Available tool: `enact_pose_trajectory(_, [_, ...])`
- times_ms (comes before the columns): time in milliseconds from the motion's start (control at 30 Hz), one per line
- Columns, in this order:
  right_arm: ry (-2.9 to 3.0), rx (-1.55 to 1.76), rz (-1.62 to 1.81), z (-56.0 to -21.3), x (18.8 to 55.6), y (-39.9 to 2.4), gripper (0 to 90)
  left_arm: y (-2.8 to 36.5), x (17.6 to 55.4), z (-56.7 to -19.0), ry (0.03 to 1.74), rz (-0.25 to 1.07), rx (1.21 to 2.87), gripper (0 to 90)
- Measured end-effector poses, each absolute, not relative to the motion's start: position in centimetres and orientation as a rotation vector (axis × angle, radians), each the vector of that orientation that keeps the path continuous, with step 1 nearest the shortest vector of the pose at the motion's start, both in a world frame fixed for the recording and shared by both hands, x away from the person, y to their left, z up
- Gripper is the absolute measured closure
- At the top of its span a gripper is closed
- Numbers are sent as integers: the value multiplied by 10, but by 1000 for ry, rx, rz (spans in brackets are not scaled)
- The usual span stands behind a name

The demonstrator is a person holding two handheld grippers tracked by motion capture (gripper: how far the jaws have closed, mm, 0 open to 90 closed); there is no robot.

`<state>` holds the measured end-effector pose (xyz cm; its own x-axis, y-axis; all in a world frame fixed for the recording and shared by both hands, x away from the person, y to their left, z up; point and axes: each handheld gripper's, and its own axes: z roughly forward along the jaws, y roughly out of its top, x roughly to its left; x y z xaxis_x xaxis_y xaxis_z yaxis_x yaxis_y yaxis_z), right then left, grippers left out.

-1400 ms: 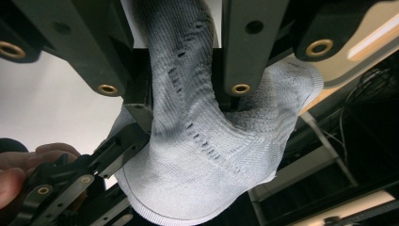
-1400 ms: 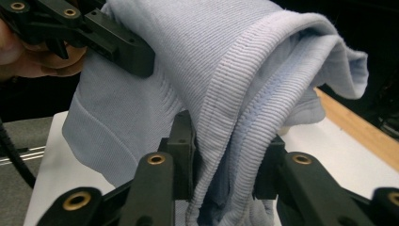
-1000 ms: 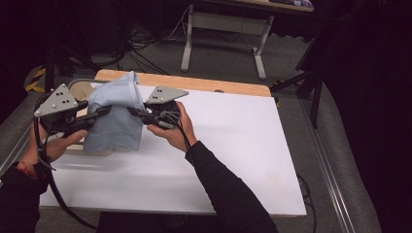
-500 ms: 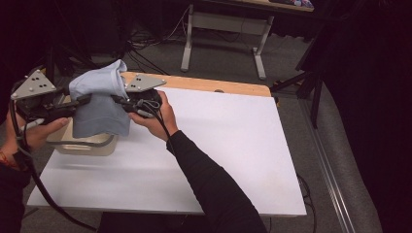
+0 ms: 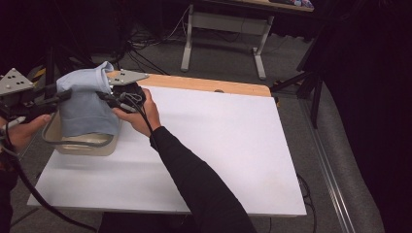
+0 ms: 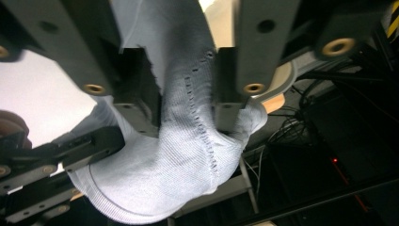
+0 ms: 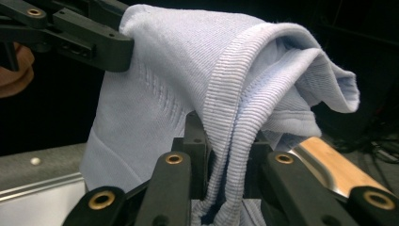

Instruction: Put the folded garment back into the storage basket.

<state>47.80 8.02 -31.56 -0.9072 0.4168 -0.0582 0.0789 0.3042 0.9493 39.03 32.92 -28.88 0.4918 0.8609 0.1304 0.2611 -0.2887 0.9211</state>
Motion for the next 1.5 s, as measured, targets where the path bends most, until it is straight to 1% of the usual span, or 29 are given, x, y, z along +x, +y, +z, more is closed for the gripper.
enact_pose_trajectory(167, [2308, 450, 1647, -318, 477, 95, 772, 340, 392, -291, 990, 805, 1777, 670])
enact_pose_trajectory(333, [2345, 502, 1608, -332, 481, 105, 771, 339, 398, -301, 1031, 798, 1797, 668])
enact_pose_trajectory(433, [2371, 536, 1589, -341, 486, 107, 770, 341, 406, -316, 1070, 761, 1810, 667])
enact_pose_trajectory(700, [2417, 586, 1518, -365, 498, 110, 767, 335, 420, -340, 1127, 751, 1863, 667])
enact_pose_trajectory(1033, [2464, 640, 1468, -384, 508, 112, 758, 331, 431, -355, 1169, 730, 1910, 656])
enact_pose_trajectory(1167, [2482, 663, 1449, -389, 510, 112, 745, 329, 435, -358, 1181, 724, 1932, 635])
enact_pose_trajectory(1367, [2486, 673, 1395, -394, 511, 114, 724, 324, 444, -363, 1204, 721, 1956, 629])
enact_pose_trajectory(1500, [2491, 697, 1370, -398, 514, 114, 687, 323, 447, -365, 1212, 713, 1973, 622])
